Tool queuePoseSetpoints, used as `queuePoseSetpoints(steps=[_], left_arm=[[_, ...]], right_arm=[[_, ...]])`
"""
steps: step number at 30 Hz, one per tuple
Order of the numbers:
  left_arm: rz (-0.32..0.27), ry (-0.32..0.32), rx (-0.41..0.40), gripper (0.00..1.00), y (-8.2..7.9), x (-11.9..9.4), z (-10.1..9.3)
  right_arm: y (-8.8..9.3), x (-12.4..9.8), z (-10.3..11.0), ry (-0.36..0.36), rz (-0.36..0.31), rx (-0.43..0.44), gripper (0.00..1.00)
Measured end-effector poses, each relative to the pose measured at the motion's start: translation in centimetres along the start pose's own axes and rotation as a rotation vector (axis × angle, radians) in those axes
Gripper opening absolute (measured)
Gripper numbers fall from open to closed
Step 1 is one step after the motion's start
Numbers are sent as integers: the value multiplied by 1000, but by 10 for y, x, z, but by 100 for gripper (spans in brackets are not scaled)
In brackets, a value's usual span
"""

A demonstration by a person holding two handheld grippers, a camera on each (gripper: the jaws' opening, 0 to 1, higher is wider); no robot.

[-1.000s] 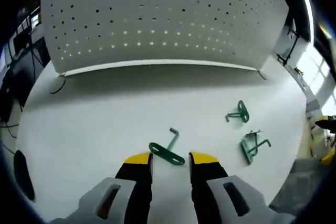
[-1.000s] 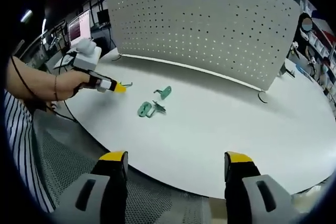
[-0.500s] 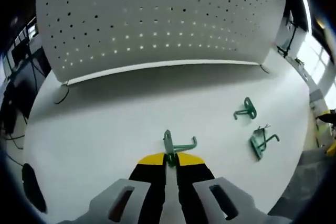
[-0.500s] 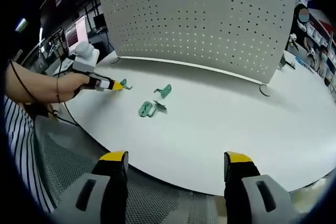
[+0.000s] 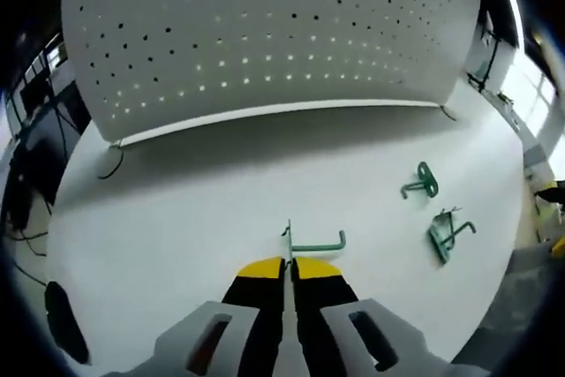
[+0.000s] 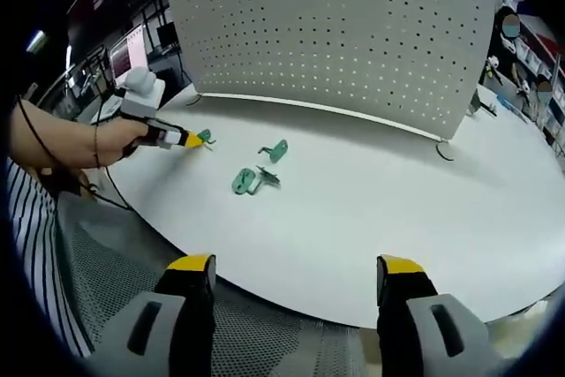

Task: Insert the hook assembly into the mounting plate slot until the hook locks in place.

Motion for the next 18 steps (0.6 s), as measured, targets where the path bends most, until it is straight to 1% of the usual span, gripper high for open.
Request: queuePoseSetpoints(steps=[2, 6, 7, 8, 10, 12, 18], left_arm=[[-18, -1, -19, 2, -2, -3, 3], [-33, 8, -30, 2, -7, -7, 7], [-44, 16, -35, 2, -8, -8, 8], [-85, 58, -52, 2, -13, -8, 3], [-55, 60, -75, 1, -10, -8, 5], [-52, 73, -105, 1, -10, -9, 4], [-79, 107, -116, 1, -18, -16, 5]], right_arm=[[-2, 0, 1, 0, -3, -2, 71], [-4, 1, 1, -1, -7, -5, 71], [-4, 2, 1, 0, -6, -5, 71], [-4, 3, 0, 4, -2, -1, 71], [-1, 4, -2, 10, 11, 14, 68], [-1, 3, -3, 13, 18, 24, 67], [-3, 2, -6, 28, 11, 26, 67]])
Point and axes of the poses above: the point that each gripper's makers call its tool centre point, and the gripper's own axes: x roughly forward along the fingers, z roughly to its left, y roughly out of its underside, the point moved 4 cm from there along -x, roughly backward along the fingers, and after that the axes turned 1 degree about -x, right-handed, at the moved point
